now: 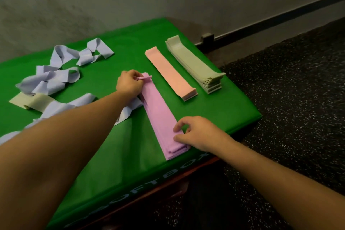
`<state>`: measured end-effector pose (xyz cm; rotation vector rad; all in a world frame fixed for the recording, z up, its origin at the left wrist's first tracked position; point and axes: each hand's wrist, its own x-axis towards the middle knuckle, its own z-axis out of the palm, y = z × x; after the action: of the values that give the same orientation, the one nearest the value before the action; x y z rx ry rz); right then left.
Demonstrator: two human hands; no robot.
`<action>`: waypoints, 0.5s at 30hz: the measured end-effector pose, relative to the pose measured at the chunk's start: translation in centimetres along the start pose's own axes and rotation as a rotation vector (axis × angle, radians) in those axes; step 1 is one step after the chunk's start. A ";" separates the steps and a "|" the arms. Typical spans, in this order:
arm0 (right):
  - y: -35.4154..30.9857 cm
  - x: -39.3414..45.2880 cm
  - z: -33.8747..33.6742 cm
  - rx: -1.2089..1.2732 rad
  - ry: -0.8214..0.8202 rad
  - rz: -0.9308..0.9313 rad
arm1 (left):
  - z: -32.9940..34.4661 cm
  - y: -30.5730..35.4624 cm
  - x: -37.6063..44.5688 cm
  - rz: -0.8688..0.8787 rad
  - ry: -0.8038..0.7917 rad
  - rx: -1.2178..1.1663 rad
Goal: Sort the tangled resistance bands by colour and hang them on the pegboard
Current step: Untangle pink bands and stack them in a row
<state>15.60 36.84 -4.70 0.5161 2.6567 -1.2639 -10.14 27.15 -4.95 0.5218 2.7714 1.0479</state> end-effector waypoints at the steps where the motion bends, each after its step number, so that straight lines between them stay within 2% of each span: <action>1: -0.1 -0.1 0.0 -0.050 0.030 -0.004 | -0.1 -0.2 0.1 0.001 -0.014 0.023; 3: -0.4 -0.4 -0.2 -0.154 0.102 -0.014 | -0.3 -0.6 0.4 -0.024 -0.058 0.032; 6: -0.9 -0.6 -0.3 -0.168 0.149 -0.029 | -0.7 -0.8 1.0 0.000 -0.133 0.019; 12: -2.1 -0.1 0.5 -0.251 0.071 0.109 | -2.1 1.2 1.9 0.051 -0.314 0.308; 15: -2.8 0.7 0.7 -0.320 0.035 0.220 | -2.0 2.3 1.9 0.047 -0.371 0.342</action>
<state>13.91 34.86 -3.32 0.7561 2.6658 -0.7587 -11.75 28.18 -1.90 0.7393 2.6118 0.4224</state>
